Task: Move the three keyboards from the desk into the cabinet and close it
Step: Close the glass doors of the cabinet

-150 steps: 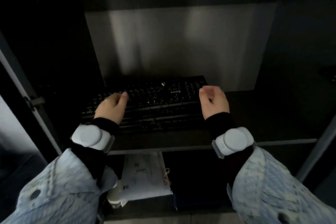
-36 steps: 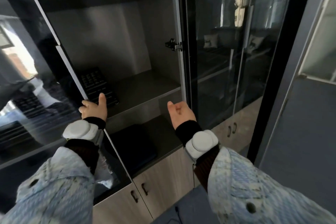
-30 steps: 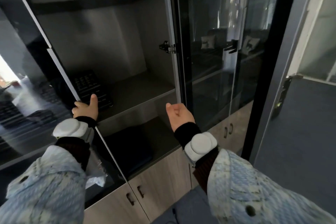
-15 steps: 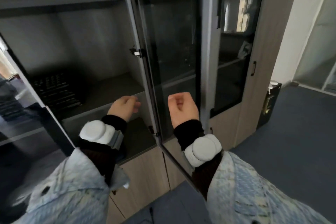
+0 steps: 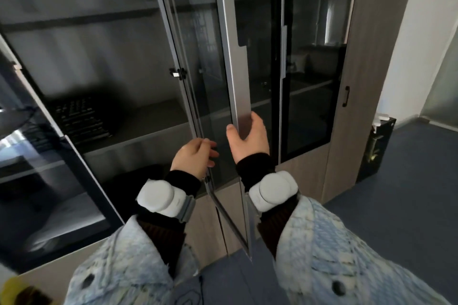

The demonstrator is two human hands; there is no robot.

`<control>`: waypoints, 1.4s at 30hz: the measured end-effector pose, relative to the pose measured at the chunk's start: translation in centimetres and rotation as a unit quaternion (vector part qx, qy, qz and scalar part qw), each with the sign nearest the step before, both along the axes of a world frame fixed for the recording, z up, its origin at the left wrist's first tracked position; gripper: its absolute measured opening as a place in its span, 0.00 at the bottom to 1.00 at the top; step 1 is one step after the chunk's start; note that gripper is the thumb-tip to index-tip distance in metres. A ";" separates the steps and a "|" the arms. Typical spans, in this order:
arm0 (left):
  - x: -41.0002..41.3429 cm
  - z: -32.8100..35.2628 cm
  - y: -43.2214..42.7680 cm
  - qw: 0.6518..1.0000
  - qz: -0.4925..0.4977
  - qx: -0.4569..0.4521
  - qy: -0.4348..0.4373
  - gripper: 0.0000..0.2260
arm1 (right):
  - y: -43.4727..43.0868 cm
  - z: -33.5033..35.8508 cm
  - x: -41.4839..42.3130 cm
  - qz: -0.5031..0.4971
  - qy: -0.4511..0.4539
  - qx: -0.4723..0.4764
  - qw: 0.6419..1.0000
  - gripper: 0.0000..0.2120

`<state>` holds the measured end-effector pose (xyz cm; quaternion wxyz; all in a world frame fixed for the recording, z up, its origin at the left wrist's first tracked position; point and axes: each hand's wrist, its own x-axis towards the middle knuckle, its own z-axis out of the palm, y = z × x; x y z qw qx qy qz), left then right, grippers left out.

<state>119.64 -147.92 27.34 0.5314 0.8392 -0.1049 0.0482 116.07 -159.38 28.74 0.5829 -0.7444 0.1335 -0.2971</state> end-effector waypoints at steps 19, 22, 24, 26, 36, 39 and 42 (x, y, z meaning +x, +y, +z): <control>1.1 -0.3 18.4 0.969 0.220 -0.110 -0.009 0.13 | 12.3 -0.3 2.9 0.088 -0.064 -0.002 0.994 0.13; 2.5 0.1 22.0 0.965 0.237 -0.107 -0.025 0.13 | 16.3 -0.5 4.5 0.137 -0.069 -0.029 0.988 0.14; 3.8 0.1 25.2 0.965 0.238 -0.110 -0.028 0.12 | 20.0 -0.5 6.2 0.167 -0.067 -0.042 0.983 0.15; 4.8 0.2 27.1 0.965 0.234 -0.120 -0.024 0.13 | 22.0 -0.4 7.7 0.186 -0.064 -0.051 0.979 0.17; 11.6 1.5 38.0 0.968 0.226 -0.100 -0.034 0.14 | 33.8 0.5 17.9 0.176 -0.056 -0.109 0.977 0.20; 13.7 1.6 40.9 0.973 0.212 -0.080 -0.034 0.14 | 36.8 0.3 20.7 0.153 -0.056 -0.093 0.982 0.19; 15.1 1.7 42.4 0.978 0.194 -0.072 -0.029 0.14 | 38.0 0.2 23.1 0.135 -0.059 -0.092 0.985 0.18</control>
